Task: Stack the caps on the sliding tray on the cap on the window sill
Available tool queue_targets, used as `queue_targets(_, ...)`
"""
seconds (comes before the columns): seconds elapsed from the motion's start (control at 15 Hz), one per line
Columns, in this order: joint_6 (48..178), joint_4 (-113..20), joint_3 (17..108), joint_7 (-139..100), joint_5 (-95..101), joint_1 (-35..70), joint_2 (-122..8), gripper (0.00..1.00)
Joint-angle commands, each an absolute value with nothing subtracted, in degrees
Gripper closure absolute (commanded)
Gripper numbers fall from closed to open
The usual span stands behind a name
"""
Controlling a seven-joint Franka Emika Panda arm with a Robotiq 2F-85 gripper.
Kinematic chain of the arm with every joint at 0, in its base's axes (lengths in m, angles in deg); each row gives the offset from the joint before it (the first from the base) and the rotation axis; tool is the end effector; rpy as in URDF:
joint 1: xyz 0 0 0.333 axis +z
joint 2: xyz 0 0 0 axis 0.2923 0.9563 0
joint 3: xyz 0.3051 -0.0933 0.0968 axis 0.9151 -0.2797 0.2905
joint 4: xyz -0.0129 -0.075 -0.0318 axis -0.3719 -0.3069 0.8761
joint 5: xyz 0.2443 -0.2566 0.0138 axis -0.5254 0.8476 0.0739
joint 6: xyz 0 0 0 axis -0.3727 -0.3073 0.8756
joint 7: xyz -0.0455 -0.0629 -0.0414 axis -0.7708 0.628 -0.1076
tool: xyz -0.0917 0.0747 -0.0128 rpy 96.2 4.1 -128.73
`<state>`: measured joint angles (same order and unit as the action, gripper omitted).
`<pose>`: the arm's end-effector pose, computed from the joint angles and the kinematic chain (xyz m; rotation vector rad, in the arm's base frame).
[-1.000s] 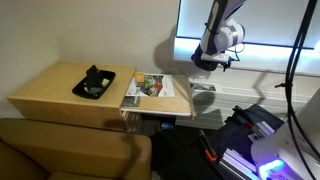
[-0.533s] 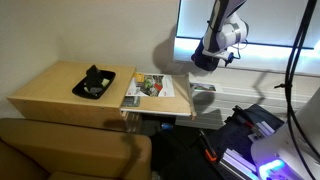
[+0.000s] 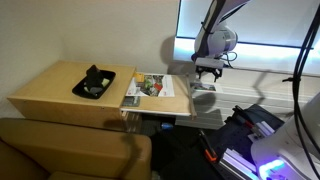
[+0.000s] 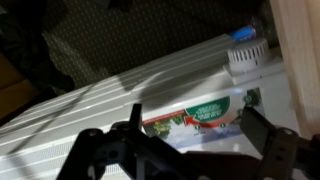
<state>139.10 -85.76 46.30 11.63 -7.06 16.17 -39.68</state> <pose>0.4688 -0.1929 0.1471 2.5803 -1.5048 -0.0163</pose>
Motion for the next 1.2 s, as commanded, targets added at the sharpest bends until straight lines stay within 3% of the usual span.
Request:
queue_targets(0.0,128.75,-83.03,50.82,4.23,-8.33,11.18,-38.46,0.00)
queue_targets(0.4,129.36,-84.20,49.01,6.20,-7.78,13.42,-38.93,0.00)
queue_targets(0.67,126.33,-80.72,50.45,7.07,-8.29,13.15,-32.17,0.00)
queue_targets(1.13,133.04,-83.01,52.82,4.51,-7.77,17.14,-32.91,0.00)
